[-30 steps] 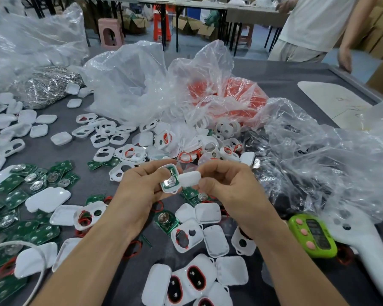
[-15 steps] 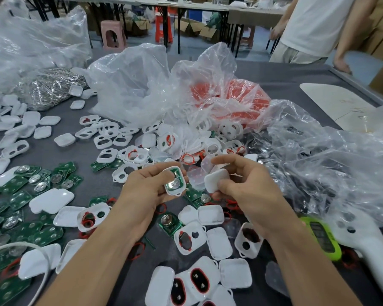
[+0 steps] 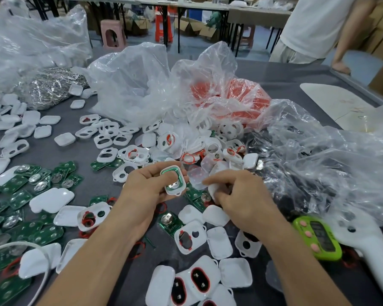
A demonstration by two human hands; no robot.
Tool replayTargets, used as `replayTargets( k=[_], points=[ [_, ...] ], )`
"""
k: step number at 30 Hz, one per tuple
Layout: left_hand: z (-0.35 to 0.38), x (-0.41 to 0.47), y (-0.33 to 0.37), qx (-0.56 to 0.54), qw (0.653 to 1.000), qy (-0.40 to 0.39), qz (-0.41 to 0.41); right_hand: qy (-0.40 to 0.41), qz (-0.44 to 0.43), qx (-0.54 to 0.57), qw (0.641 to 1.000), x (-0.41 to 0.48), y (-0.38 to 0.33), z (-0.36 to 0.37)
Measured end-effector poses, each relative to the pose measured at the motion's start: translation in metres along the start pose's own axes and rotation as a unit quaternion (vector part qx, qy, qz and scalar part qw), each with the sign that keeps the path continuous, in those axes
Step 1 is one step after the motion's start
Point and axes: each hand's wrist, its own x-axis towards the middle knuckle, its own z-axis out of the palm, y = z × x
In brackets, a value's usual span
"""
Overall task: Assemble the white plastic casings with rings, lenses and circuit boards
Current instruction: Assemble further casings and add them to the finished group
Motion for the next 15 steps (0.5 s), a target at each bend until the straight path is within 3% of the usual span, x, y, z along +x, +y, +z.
replayTargets(
  k=[5,9,15],
  points=[
    [-0.002,0.002,0.0,-0.009,1.0,0.011,-0.008,0.151,0.024,-0.071,0.986,-0.004,-0.008,0.004],
    [-0.002,0.005,-0.002,-0.028,0.999,0.023,-0.016,0.124,0.084,-0.163,0.975,-0.006,-0.015,0.009],
    [0.002,0.005,0.001,-0.1,0.993,0.027,-0.055,0.145,0.075,-0.206,0.965,-0.005,-0.017,0.019]
  ],
)
